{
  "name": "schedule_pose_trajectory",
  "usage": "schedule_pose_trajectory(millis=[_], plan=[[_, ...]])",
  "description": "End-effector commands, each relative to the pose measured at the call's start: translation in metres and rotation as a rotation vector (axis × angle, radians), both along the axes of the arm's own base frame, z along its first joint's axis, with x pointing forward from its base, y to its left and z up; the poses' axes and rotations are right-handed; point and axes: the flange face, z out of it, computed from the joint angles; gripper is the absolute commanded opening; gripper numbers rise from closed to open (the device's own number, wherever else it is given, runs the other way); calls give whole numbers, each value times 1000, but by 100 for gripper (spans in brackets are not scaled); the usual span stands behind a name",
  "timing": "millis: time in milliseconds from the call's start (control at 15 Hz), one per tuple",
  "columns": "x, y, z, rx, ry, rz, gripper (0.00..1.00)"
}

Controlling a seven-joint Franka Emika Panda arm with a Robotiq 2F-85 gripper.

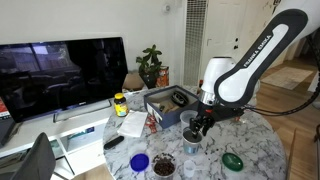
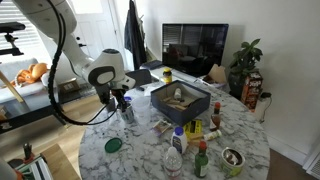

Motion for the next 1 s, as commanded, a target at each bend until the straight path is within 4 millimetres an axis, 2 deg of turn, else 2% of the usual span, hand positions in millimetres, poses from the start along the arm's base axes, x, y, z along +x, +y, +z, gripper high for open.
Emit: schedule_pose_trajectory(millis=[0,133,267,400,667,867,933], plan=[[-11,12,37,-16,-40,20,88],[-12,24,59,-18,-84,62,99],[-11,49,74,30,-89,101,100],[-12,73,73,76,-56,108,100],[-20,112,45,131,60,94,100],[-24,126,18,147,122,127,100],[-22,121,7,124,106,162,100]])
